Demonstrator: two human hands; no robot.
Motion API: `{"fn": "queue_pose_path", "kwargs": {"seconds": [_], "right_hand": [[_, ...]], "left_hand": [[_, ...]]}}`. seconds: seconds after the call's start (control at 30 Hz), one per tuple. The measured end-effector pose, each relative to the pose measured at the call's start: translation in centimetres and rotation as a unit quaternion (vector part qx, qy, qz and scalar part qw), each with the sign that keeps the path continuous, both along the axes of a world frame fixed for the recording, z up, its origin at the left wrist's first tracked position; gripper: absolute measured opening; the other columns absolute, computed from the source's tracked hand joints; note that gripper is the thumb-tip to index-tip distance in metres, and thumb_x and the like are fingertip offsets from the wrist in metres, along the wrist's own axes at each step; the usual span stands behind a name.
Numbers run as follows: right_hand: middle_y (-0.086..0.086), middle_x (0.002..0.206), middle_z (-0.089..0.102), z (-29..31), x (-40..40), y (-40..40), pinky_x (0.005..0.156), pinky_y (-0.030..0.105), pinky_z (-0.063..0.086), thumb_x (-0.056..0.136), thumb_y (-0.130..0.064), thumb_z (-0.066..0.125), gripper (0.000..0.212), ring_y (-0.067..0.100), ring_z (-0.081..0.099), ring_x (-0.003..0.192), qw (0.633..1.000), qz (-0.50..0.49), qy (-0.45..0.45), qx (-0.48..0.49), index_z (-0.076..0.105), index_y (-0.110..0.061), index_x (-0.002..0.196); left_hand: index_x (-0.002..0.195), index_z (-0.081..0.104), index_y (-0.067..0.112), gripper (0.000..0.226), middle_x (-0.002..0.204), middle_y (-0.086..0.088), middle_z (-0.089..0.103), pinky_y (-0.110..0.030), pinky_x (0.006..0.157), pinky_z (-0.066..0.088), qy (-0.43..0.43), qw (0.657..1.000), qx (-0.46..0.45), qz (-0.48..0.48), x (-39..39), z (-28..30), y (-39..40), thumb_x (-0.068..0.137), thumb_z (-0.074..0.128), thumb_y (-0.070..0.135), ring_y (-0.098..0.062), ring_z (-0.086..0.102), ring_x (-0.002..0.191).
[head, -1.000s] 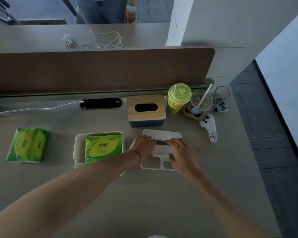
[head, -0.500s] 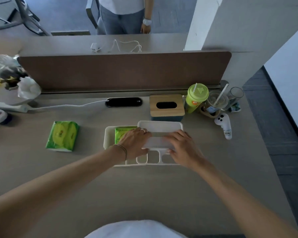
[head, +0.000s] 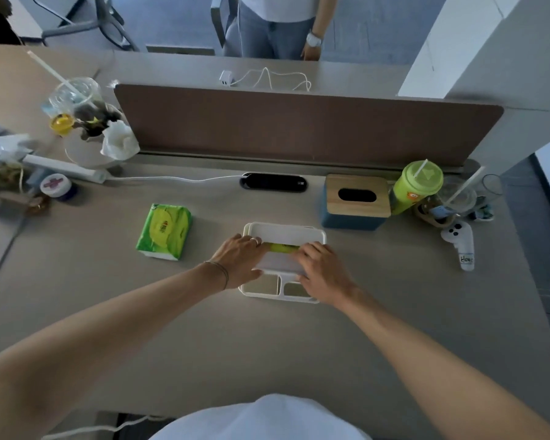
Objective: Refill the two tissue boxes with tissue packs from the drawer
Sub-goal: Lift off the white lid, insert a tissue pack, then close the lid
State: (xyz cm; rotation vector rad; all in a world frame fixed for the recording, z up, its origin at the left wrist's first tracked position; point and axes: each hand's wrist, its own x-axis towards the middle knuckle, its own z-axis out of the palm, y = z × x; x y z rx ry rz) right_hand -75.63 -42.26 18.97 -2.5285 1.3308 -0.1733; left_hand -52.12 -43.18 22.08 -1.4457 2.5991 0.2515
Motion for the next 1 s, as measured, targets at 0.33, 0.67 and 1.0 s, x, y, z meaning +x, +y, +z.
{"fn": "queue_pose_path", "kwargs": {"seconds": [0.33, 0.67, 1.0], "right_hand": [[0.004, 0.11, 0.062, -1.1, 1.5, -0.7, 0.086, 0.039, 0.051, 0.074, -0.017, 0.082, 0.046, 0.027, 0.059, 0.1, 1.0, -0.009, 0.011, -0.005, 0.068, -0.015, 0.117], [0.02, 0.143, 0.05, -2.5, 1.8, -0.4, 0.111, 0.053, 0.038, 0.084, -0.03, 0.073, 0.039, 0.038, 0.041, 0.138, 0.996, -0.051, -0.032, -0.068, 0.07, -0.014, 0.119], [0.022, 0.166, 0.016, -5.8, 4.4, -0.9, 0.122, 0.057, 0.015, 0.104, -0.043, 0.038, 0.068, 0.035, 0.009, 0.155, 0.985, -0.171, -0.013, -0.01, 0.024, -0.005, 0.158]], "left_hand": [[0.128, 0.057, 0.015, 0.05, 0.11, -0.007, 0.065, -0.038, 0.088, 0.045, 0.013, 0.999, 0.01, 0.028, 1.9, -2.1, -0.4, 0.087, 0.068, 0.041, -0.029, 0.063, 0.102], [0.121, 0.068, 0.02, 0.04, 0.106, -0.009, 0.066, -0.038, 0.079, 0.049, 0.101, 0.99, -0.081, 0.053, 1.6, -3.3, -0.5, 0.092, 0.058, 0.046, -0.03, 0.061, 0.098], [0.158, 0.026, 0.014, 0.068, 0.166, -0.016, 0.012, -0.057, 0.122, 0.01, 0.103, 0.98, -0.022, 0.172, -2.0, -7.8, 0.6, 0.103, 0.012, 0.052, -0.032, 0.007, 0.154]]}}
